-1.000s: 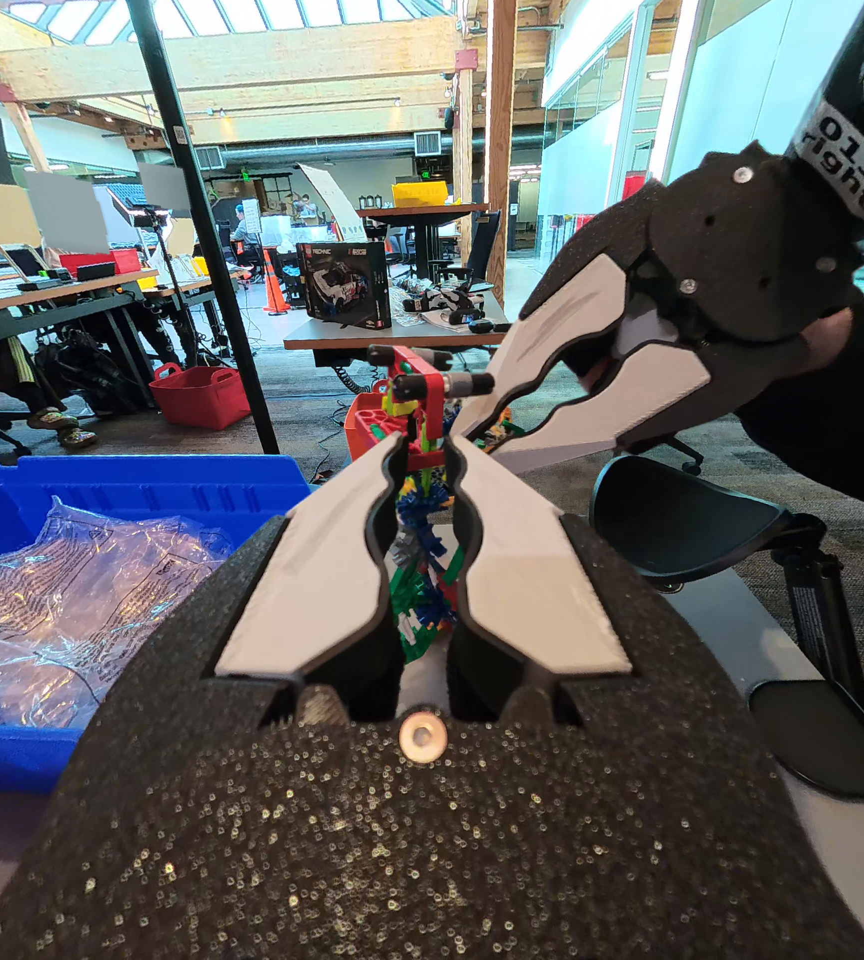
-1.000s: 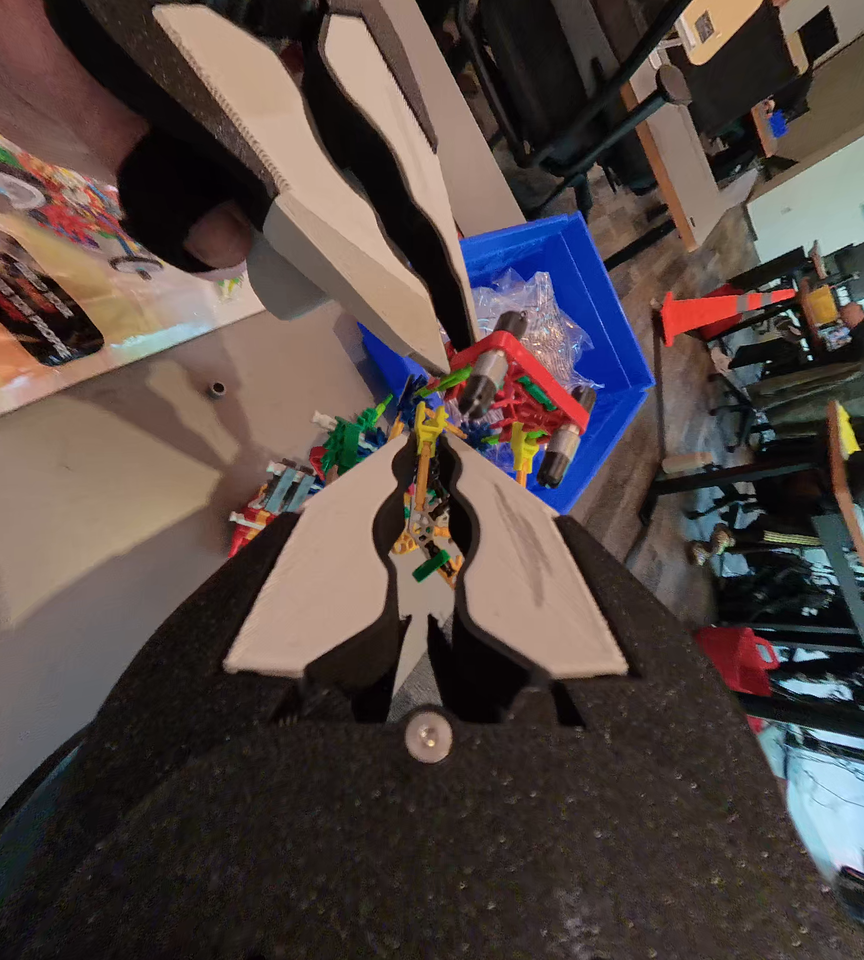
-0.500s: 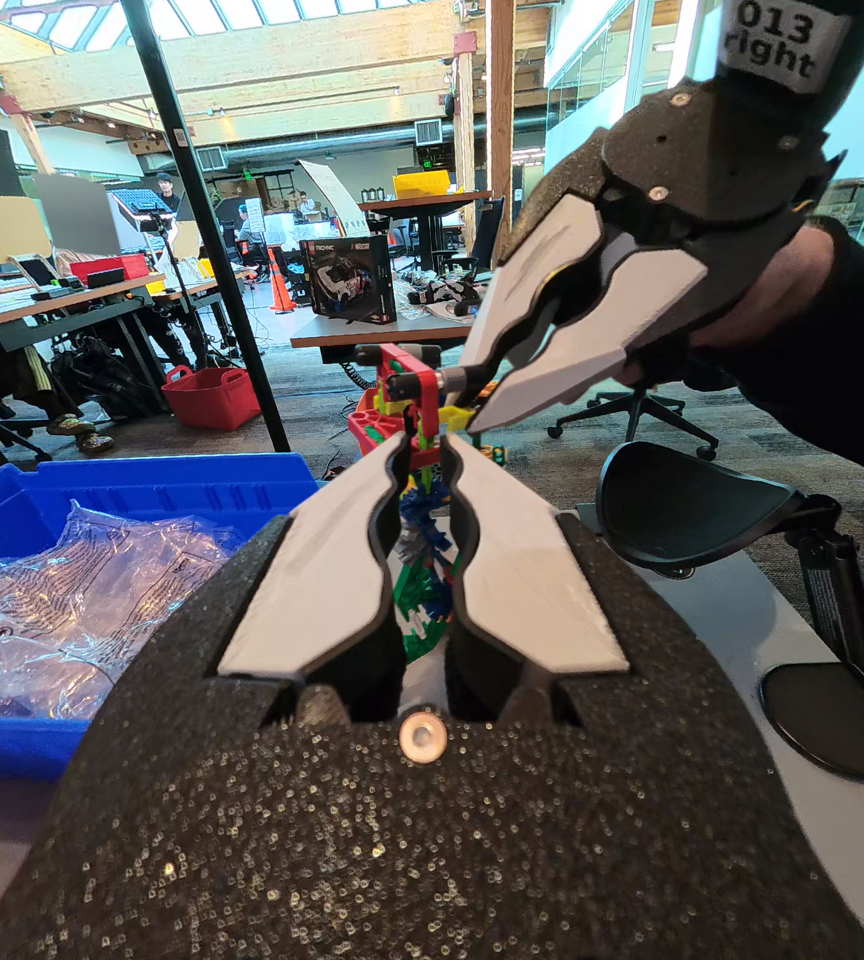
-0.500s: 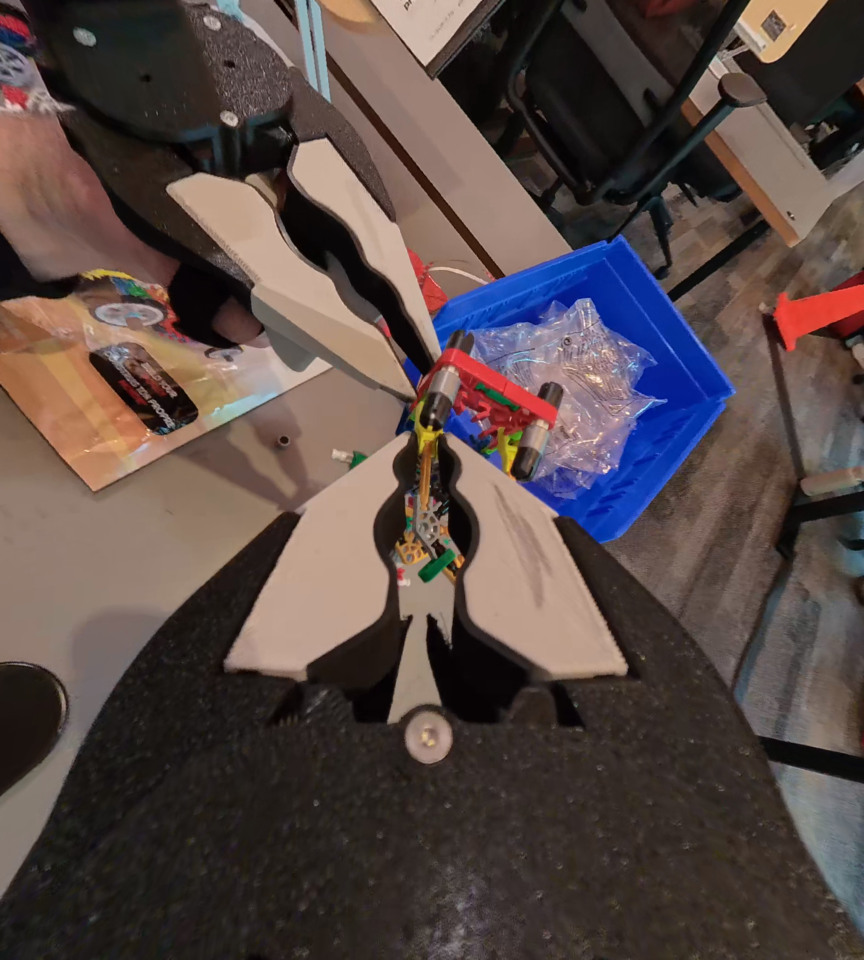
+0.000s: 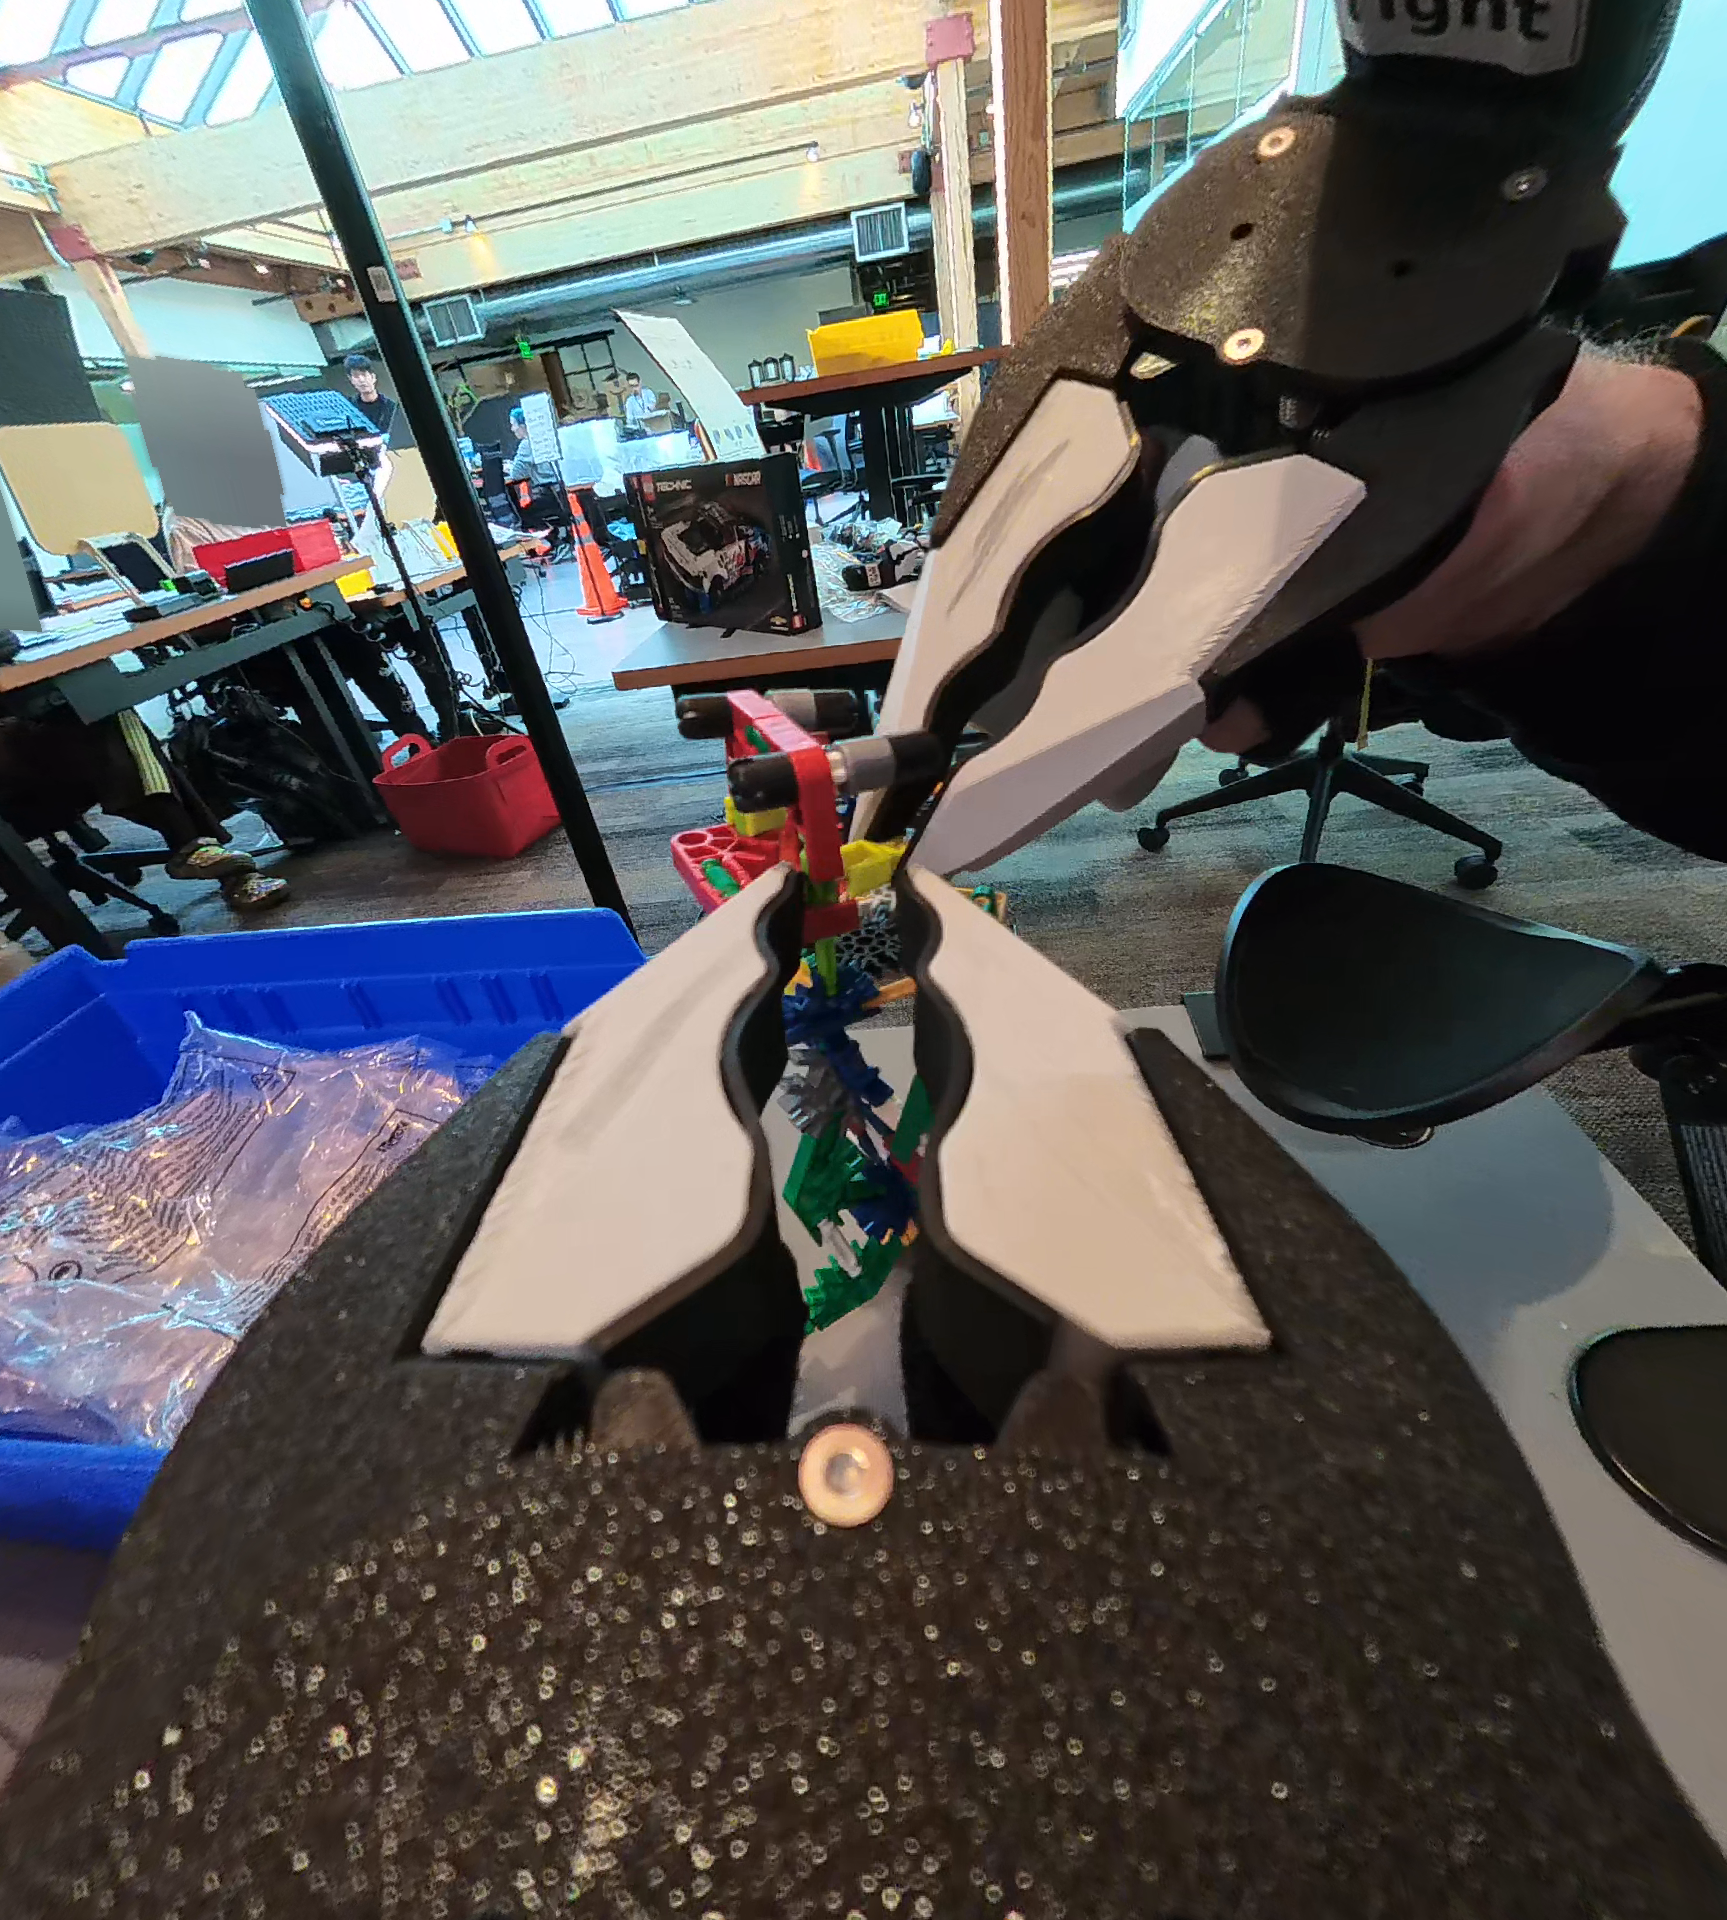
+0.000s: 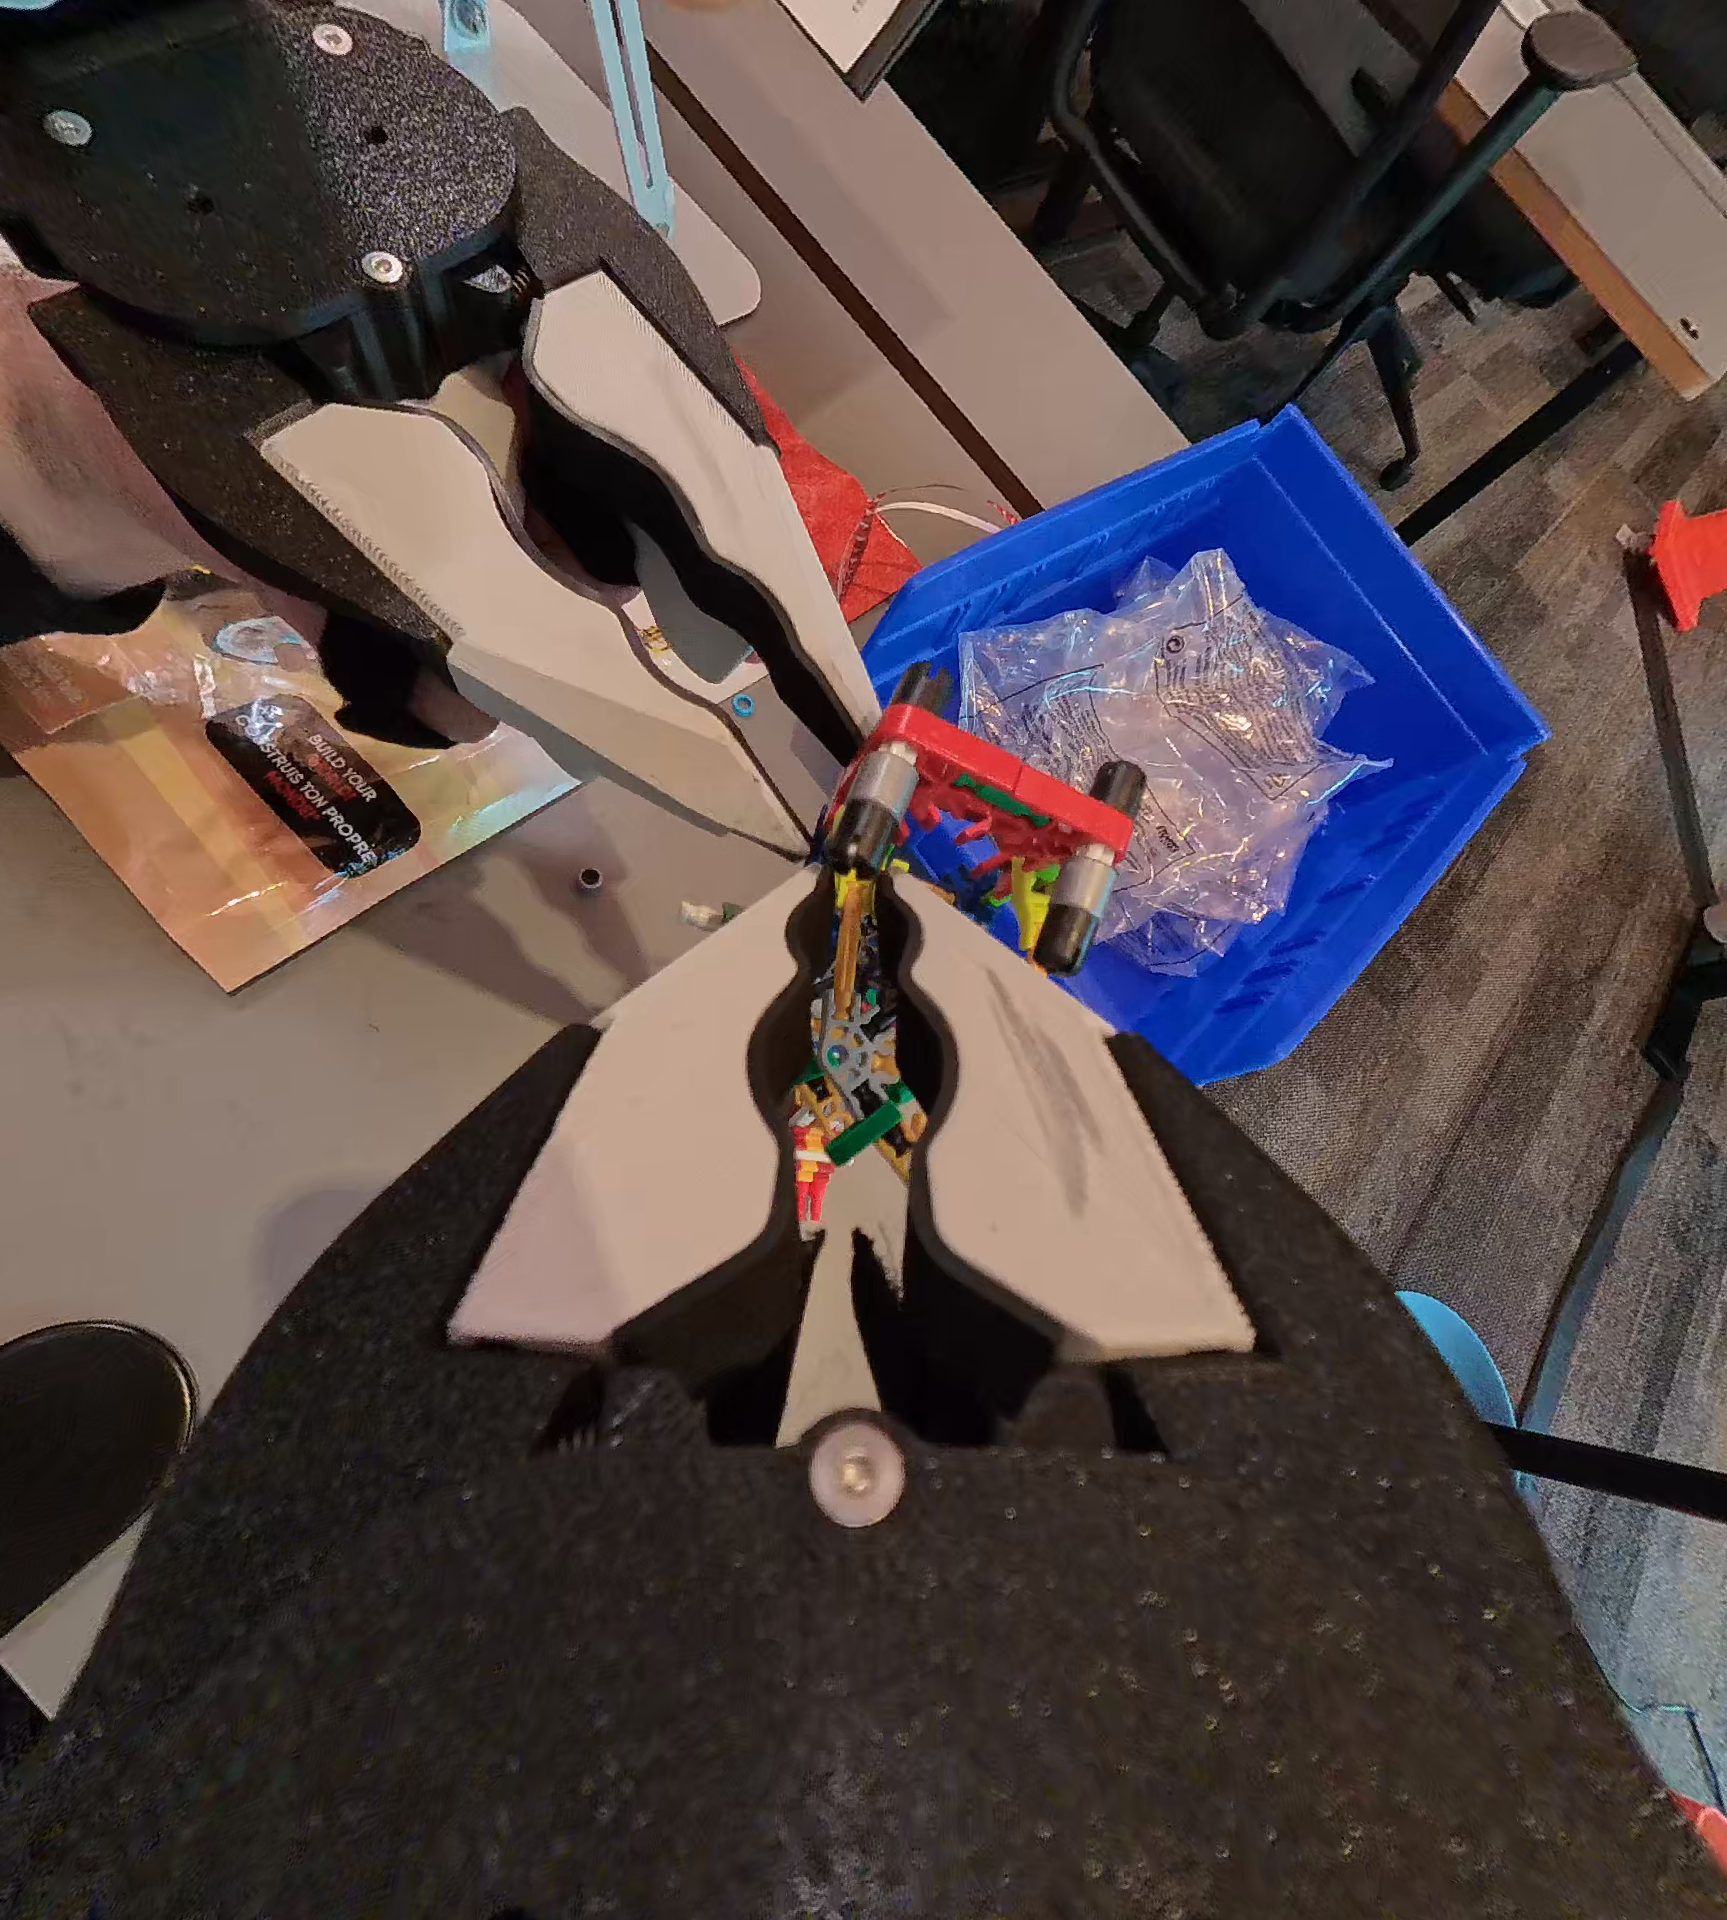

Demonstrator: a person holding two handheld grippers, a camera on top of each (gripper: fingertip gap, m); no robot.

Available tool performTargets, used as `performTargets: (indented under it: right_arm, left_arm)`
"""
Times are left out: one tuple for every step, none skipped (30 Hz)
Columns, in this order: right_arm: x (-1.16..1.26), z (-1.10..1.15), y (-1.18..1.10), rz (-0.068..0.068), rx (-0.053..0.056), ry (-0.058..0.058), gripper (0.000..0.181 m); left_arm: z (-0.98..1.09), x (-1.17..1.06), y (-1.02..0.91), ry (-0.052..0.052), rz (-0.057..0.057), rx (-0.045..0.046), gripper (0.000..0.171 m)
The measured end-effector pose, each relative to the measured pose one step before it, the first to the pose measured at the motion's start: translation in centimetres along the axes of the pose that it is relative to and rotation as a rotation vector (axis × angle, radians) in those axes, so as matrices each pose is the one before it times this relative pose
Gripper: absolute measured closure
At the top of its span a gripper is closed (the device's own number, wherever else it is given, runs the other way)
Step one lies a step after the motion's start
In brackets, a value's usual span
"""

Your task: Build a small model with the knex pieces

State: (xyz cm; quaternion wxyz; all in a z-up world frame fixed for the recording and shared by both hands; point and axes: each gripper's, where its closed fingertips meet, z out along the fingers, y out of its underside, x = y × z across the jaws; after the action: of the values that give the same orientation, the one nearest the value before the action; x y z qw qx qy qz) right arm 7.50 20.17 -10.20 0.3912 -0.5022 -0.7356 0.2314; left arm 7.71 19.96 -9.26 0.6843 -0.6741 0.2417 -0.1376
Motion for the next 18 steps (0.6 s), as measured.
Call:
performTargets:
  right_arm:
    - [0.043,0.035,0.016,0.0020,-0.0047,0.0013,0.178]
    - [0.040,0.034,-0.042,0.0057,0.0007,-0.0013,0.178]
    - [0.006,0.033,0.021,0.0066,-0.0020,-0.0032,0.179]
    - [0.006,0.041,0.088,0.0070,-0.0077,-0.0008,0.179]
    - [0.065,0.025,-0.008,0.0002,-0.0029,0.0067,0.179]
    - [-0.001,0.046,0.054,-0.0054,-0.0053,0.0047,0.179]
    - [-0.025,-0.008,-0.009,0.0003,-0.0002,-0.0012,0.179]
    - [0.000,0.023,-0.020,0.0067,0.0029,-0.0046,0.179]
    - [0.017,0.001,0.016,0.0003,0.0027,-0.0049,0.179]
    - [-0.022,-0.031,-0.011,0.0034,0.0052,-0.0076,0.179]
    - [-0.060,-0.028,-0.045,0.0139,0.0080,-0.0111,0.179]
    - [-0.059,-0.031,-0.040,0.0061,0.0090,-0.0105,0.179]
    - [-0.054,-0.040,-0.043,0.0032,0.0093,-0.0108,0.179]
    - [-0.042,-0.038,-0.049,0.0082,0.0080,-0.0102,0.179]
    - [-0.054,-0.022,-0.029,0.0061,0.0054,-0.0095,0.179]
    - [-0.044,-0.045,-0.050,0.0055,0.0061,-0.0107,0.179]
    - [-0.027,-0.058,-0.021,0.0025,0.0034,-0.0074,0.179]
    - [0.025,0.005,0.042,-0.0010,-0.0020,0.0008,0.179]
  left_arm:
    - [0.036,-0.029,0.009,-0.0047,-0.0016,0.00344,0.157]
    - [0.056,-0.042,0.022,-0.0061,0.0005,0.00293,0.157]
    - [0.035,-0.094,-0.012,-0.0078,-0.0021,0.00372,0.157]
    - [0.015,-0.023,-0.006,-0.0026,-0.0066,0.00369,0.158]
    - [0.054,0.027,0.042,-0.0053,0.0031,0.00150,0.157]
    - [0.063,-0.060,0.034,-0.0133,0.0065,0.00083,0.157]
    - [0.015,0.003,-0.010,-0.0036,-0.0052,0.00272,0.157]
    - [-0.005,0.018,-0.019,-0.0009,-0.0062,0.00583,0.157]
    - [-0.005,-0.028,-0.004,-0.0099,0.0072,0.00369,0.157]
    - [0.015,-0.013,0.034,-0.0105,0.0079,-0.00226,0.158]
    - [-0.007,0.035,-0.006,-0.0055,0.0050,-0.00263,0.158]
    - [-0.043,0.016,-0.035,-0.0030,0.0039,0.00010,0.158]
    - [-0.058,0.031,-0.014,-0.0016,0.0012,0.00388,0.158]
    - [-0.062,0.045,0.011,0.0000,-0.0015,0.00600,0.157]
    - [-0.031,0.038,0.003,0.0008,-0.0030,0.00401,0.157]
    - [-0.026,0.007,-0.043,0.0020,-0.0025,0.00201,0.156]
    - [-0.018,0.018,-0.070,0.0023,-0.0037,0.00316,0.157]
    - [0.001,0.011,-0.016,0.0011,-0.0041,0.00287,0.157]
